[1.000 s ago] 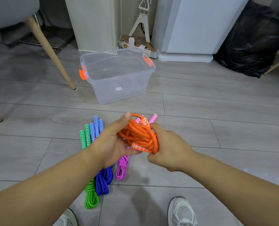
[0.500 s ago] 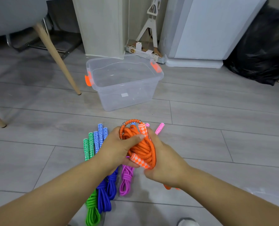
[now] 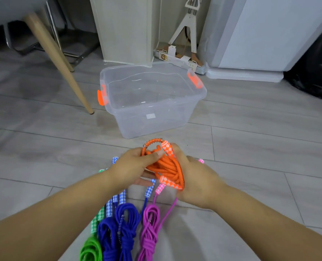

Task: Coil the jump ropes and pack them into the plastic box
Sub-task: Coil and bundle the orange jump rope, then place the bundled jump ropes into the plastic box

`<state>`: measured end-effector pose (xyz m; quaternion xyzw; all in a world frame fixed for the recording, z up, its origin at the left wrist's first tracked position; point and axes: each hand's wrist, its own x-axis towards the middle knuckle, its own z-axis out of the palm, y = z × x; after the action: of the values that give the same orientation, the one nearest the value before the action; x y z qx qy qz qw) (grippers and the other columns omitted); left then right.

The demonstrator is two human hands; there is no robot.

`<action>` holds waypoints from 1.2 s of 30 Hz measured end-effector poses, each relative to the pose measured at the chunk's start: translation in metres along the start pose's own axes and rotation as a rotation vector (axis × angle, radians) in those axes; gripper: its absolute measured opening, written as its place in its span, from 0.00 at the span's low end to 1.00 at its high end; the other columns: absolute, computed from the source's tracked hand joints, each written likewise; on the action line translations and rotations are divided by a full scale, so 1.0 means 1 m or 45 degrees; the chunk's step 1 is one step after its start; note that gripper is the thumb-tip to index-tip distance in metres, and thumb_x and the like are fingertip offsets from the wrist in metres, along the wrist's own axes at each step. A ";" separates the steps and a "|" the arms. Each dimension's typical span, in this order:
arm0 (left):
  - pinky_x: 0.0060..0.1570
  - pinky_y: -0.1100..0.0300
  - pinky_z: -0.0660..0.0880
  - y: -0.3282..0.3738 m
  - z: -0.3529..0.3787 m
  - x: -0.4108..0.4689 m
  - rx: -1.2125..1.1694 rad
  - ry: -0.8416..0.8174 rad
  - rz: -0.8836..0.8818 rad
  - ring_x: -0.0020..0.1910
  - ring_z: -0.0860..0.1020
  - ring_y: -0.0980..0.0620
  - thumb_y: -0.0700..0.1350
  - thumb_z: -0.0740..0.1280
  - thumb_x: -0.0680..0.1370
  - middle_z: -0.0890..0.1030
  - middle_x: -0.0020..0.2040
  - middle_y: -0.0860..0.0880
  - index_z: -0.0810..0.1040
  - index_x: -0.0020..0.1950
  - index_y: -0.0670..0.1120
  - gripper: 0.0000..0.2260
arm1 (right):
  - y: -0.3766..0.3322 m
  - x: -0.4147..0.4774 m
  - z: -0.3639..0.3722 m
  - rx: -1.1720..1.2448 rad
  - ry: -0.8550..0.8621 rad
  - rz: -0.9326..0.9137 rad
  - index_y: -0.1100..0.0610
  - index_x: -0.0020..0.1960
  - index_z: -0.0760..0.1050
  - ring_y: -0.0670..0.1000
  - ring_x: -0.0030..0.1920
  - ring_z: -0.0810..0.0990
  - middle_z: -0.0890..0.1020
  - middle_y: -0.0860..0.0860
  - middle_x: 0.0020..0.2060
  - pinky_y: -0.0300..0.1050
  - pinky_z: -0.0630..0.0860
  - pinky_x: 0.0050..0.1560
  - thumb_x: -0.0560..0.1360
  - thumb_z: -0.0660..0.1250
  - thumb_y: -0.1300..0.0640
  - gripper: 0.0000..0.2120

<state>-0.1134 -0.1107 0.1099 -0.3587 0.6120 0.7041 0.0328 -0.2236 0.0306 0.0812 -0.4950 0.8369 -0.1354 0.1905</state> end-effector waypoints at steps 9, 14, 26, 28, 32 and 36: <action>0.59 0.56 0.67 0.025 -0.088 0.116 1.353 0.521 0.703 0.57 0.74 0.43 0.50 0.66 0.76 0.77 0.56 0.46 0.76 0.60 0.44 0.15 | 0.045 0.074 -0.042 -0.328 -0.025 0.012 0.37 0.66 0.25 0.58 0.50 0.78 0.71 0.51 0.54 0.51 0.77 0.46 0.67 0.65 0.53 0.51; 0.70 0.52 0.59 0.049 -0.117 0.164 1.762 0.455 0.387 0.71 0.60 0.45 0.50 0.62 0.79 0.66 0.72 0.48 0.61 0.74 0.48 0.25 | 0.047 0.113 -0.060 -0.313 0.065 0.073 0.38 0.69 0.28 0.57 0.50 0.78 0.70 0.50 0.57 0.50 0.77 0.46 0.65 0.66 0.53 0.52; 0.72 0.56 0.39 0.011 -0.103 0.145 1.654 0.363 0.408 0.67 0.70 0.56 0.42 0.60 0.81 0.73 0.67 0.55 0.66 0.70 0.53 0.18 | 0.026 0.117 -0.064 -0.279 0.196 0.158 0.40 0.71 0.37 0.58 0.47 0.78 0.70 0.51 0.53 0.49 0.76 0.41 0.65 0.68 0.56 0.49; 0.71 0.57 0.38 0.004 -0.097 0.127 1.686 0.308 0.417 0.67 0.69 0.58 0.45 0.59 0.81 0.72 0.68 0.56 0.65 0.71 0.54 0.18 | 0.024 0.106 -0.060 -0.300 0.218 0.174 0.41 0.72 0.37 0.60 0.47 0.78 0.70 0.50 0.55 0.49 0.75 0.40 0.65 0.68 0.56 0.49; 0.72 0.57 0.38 -0.015 -0.084 0.090 1.744 0.185 0.403 0.67 0.69 0.60 0.47 0.59 0.81 0.71 0.69 0.57 0.63 0.72 0.56 0.19 | 0.021 0.081 -0.053 -0.288 0.157 0.191 0.41 0.72 0.36 0.60 0.50 0.78 0.72 0.51 0.58 0.50 0.75 0.43 0.64 0.69 0.55 0.51; 0.71 0.57 0.37 -0.032 -0.068 0.055 1.708 0.116 0.388 0.67 0.69 0.59 0.48 0.59 0.81 0.71 0.68 0.56 0.63 0.72 0.57 0.19 | 0.017 0.045 -0.042 -0.344 -0.001 0.234 0.41 0.72 0.35 0.59 0.49 0.78 0.75 0.53 0.51 0.48 0.74 0.42 0.64 0.69 0.53 0.51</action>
<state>-0.1074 -0.1842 0.0534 -0.2000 0.9598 0.1542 0.1228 -0.2753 0.0009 0.1029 -0.4376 0.8891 -0.0032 0.1342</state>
